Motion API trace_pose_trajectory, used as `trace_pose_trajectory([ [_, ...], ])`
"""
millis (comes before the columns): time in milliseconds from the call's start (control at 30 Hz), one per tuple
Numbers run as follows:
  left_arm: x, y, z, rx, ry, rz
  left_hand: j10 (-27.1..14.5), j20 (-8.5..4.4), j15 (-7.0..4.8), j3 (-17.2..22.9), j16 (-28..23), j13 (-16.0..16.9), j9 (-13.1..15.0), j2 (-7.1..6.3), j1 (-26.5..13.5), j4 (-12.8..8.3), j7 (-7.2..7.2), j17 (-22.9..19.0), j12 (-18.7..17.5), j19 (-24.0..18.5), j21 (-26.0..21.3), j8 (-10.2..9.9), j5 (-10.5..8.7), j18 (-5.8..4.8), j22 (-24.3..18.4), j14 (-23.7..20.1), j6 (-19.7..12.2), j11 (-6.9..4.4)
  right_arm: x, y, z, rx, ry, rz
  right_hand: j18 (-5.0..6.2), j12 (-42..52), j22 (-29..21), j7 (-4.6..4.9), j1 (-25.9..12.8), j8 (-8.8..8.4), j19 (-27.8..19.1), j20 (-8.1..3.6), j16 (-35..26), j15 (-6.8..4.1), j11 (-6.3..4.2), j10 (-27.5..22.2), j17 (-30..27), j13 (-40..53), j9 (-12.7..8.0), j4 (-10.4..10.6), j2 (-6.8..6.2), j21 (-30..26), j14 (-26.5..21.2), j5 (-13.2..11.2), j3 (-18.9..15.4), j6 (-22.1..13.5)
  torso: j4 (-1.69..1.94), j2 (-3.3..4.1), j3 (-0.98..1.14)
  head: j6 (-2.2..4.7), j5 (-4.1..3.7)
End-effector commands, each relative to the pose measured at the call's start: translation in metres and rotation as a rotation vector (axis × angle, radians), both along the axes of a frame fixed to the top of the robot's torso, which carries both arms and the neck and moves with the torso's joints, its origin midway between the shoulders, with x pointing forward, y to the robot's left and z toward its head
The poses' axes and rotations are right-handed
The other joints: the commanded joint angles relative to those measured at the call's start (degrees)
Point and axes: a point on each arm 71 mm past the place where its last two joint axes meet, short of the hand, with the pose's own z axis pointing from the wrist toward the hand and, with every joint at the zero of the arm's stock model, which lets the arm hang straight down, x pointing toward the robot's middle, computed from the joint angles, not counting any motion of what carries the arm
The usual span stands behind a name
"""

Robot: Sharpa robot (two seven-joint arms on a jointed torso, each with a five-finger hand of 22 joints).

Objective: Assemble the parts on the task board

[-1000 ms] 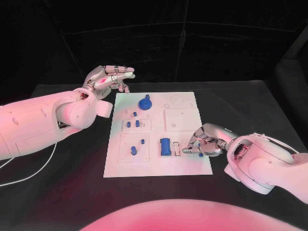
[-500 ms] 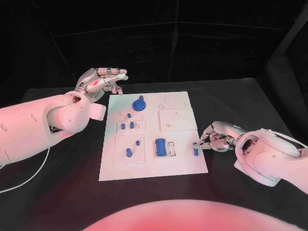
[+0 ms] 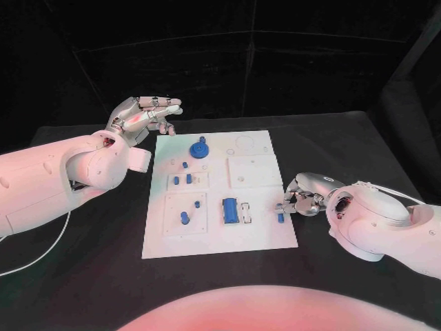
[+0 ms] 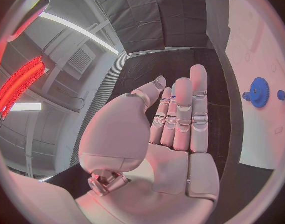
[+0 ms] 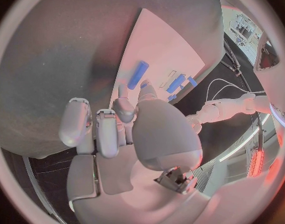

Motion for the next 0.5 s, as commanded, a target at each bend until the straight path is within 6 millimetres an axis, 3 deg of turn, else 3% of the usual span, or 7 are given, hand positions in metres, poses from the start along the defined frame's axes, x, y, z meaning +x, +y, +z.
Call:
trace_pose_trajectory([
  [33, 0.000, -0.001, 0.001, -0.009, -0.004, -0.012, -0.4, 0.16, -0.16, -0.4, -0.1, -0.1, 0.0, 0.56, -0.2, -0.1, 0.04, 0.0, 0.3, -0.2, -0.2, 0.1, 0.15, 0.80, -0.1, -0.4, -0.3, 0.03, 0.000, 0.002, -0.003, -0.068, 0.028, 0.022, -0.45, -0.2, -0.1, -0.13, 0.0, -0.04, 0.0, 0.09, -0.2, 0.10, -0.34, 0.2, 2.8, 0.1, 0.1, -0.1, -0.42, 0.0, 3.7, -0.2, -0.4, 0.4, 0.00, 0.04, 0.02, -0.15, -0.01],
  [367, 0.000, -0.001, 0.001, -0.009, -0.003, -0.012, -0.4, 0.16, -0.16, -0.4, -0.1, -0.1, 0.0, 0.56, -0.2, -0.1, 0.04, 0.0, 0.3, -0.2, -0.2, 0.1, 0.15, 0.80, -0.1, -0.4, -0.3, 0.03, 0.000, 0.012, -0.005, -0.094, 0.047, 0.054, -0.44, -0.5, -0.1, -0.29, 2.5, 0.22, -0.1, -0.05, -0.2, -0.04, -0.50, 0.2, 2.8, 0.1, 0.5, -1.3, -0.73, -0.1, 3.7, -0.1, -0.5, 0.9, -0.03, -0.01, -0.04, -0.33, 0.04],
  [500, 0.000, -0.001, 0.001, -0.010, -0.002, -0.015, -0.5, 0.17, -0.16, -0.4, -0.1, -0.1, 0.0, 0.51, -0.2, -0.1, 0.05, -0.1, 0.4, -0.2, -0.2, 0.1, 0.15, 0.81, -0.1, -0.4, -0.4, 0.04, 0.002, 0.017, -0.006, -0.114, 0.032, 0.067, -0.40, -1.0, -0.3, -0.23, 4.9, 0.01, -0.2, -0.12, -0.4, -0.09, -0.51, -0.1, 2.6, -0.2, 0.7, -2.7, -0.33, -0.2, 3.6, 1.2, 0.0, 0.6, -0.04, -0.02, -0.06, -0.24, -0.02],
])
